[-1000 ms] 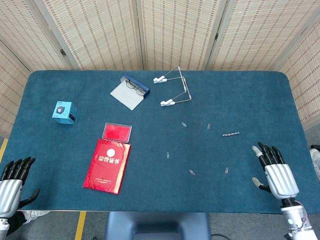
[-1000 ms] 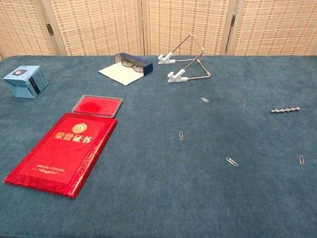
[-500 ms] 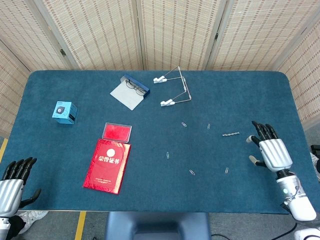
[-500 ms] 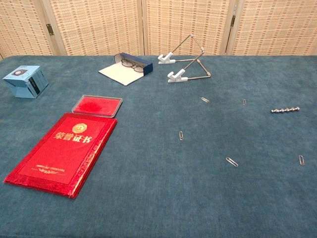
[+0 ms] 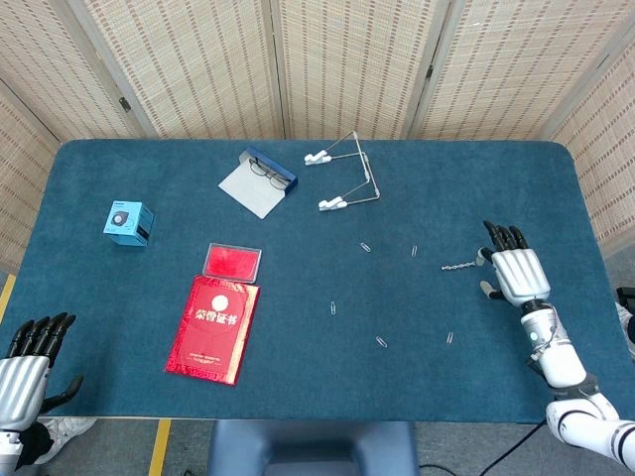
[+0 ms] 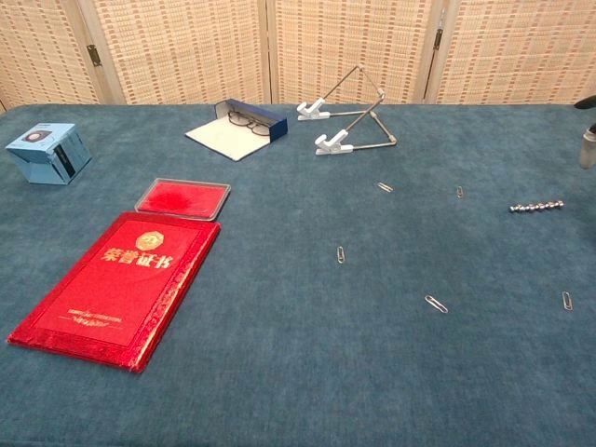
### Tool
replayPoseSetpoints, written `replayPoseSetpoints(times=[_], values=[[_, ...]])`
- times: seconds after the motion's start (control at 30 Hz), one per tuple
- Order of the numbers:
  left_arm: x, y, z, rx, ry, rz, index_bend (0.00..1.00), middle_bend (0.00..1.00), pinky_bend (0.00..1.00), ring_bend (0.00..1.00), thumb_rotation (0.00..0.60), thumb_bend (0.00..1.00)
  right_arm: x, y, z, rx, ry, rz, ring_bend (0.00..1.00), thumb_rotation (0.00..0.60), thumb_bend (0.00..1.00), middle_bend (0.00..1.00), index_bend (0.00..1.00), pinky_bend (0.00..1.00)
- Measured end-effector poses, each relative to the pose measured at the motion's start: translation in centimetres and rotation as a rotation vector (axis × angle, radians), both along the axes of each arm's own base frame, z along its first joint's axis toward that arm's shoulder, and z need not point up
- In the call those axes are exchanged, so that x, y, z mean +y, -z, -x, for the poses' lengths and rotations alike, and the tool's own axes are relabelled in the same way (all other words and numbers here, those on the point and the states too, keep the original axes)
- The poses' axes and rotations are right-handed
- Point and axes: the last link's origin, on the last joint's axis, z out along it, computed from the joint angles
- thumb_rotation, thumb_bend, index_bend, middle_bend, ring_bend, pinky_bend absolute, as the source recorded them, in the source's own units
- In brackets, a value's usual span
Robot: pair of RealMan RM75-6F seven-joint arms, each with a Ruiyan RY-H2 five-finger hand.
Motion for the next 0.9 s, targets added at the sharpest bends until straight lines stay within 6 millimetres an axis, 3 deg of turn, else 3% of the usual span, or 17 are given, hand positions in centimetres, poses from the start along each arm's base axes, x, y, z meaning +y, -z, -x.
replayPoseSetpoints(times=[0.3,0.57,0.9], values=[[0.0,-0.1,0.1,-0.009,0.002,0.006,0.0,0.09,0.01,0.07,0.6,0.36,-2.0,1.7,-0.4,0.115,0.033,-0.033,0.0,0.6,0.32,0.0,0.44,0.0],[0.0,-0.2,0.1,-0.014,0.002,0.008,0.0,0.09,0.01,0.07,0.6,0.36,-3.1,3.9,-0.4,0.136,0.052,-0.064,0.0,0.6,0.32,0.0,0.47,0.0],[0.1,-0.3,0.3,-0.018,-0.003,0.008,0.0,0.09,0.01,0.07,0.6,0.36,-4.5,5.1,-0.7,0.141,0.055,-0.072,0.0,0.6,0.36,0.0,0.48,0.0]])
